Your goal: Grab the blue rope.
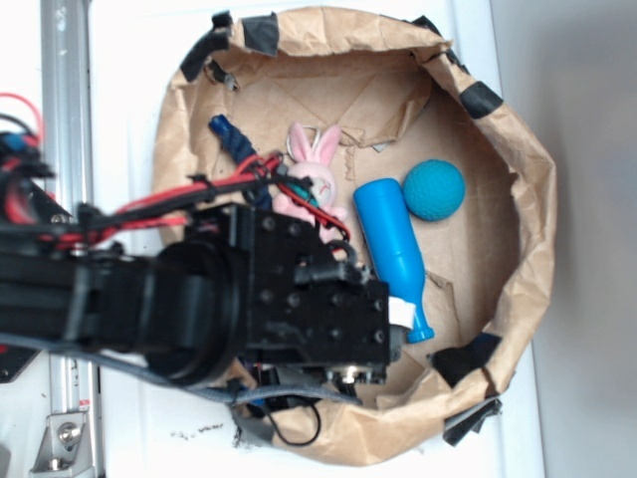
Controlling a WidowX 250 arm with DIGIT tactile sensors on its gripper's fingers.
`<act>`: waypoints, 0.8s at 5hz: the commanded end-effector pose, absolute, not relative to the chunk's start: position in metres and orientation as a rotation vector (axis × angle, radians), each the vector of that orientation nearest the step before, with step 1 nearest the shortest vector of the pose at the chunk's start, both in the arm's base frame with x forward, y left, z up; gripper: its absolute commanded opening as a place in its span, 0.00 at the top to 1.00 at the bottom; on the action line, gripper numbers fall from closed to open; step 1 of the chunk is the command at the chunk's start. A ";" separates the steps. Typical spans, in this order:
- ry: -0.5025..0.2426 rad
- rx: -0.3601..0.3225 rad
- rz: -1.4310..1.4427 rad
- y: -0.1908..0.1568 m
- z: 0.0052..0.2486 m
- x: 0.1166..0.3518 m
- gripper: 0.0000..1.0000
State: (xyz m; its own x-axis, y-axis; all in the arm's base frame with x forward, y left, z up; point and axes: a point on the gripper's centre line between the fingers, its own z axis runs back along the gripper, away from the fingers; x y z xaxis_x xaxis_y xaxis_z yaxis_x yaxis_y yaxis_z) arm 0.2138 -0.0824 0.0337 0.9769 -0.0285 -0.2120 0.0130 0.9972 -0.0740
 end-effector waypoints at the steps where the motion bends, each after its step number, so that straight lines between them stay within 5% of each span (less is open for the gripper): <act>1: -0.041 0.038 0.057 -0.029 0.133 0.268 1.00; 4: -0.078 0.056 -0.010 -0.035 0.138 0.251 1.00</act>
